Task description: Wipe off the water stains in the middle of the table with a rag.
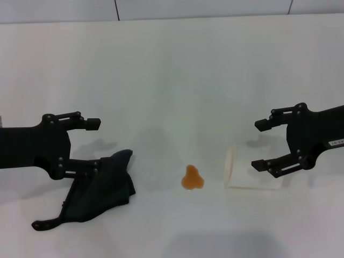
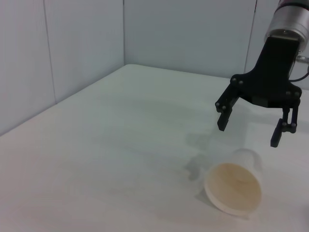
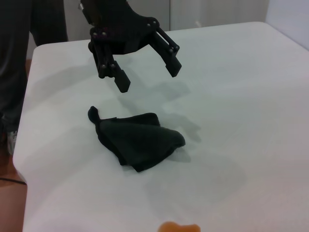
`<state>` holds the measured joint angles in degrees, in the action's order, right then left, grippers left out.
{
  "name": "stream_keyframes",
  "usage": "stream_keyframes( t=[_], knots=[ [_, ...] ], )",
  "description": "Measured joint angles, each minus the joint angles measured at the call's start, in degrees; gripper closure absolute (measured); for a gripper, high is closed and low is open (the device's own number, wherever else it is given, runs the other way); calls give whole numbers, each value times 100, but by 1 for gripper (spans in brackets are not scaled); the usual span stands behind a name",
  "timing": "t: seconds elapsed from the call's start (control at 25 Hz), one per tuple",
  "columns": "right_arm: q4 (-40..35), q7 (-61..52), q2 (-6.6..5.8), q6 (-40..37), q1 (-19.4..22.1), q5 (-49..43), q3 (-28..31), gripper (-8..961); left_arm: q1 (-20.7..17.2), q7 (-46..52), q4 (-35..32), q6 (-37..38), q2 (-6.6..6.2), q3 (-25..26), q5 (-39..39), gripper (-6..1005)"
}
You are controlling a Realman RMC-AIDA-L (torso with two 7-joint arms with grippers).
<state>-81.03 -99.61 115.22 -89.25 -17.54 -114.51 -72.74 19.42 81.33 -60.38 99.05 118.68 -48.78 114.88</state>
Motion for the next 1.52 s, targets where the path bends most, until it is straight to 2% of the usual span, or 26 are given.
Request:
stream_keyframes(
  t=[1.08, 1.52],
  knots=[
    [35, 8, 0, -34, 23, 135, -12, 129, -110, 43, 209, 10, 34, -9, -12, 111],
    [-274, -418, -5, -177, -80, -344, -194, 132, -65, 50, 211, 27, 32, -8, -11, 111]
  ],
)
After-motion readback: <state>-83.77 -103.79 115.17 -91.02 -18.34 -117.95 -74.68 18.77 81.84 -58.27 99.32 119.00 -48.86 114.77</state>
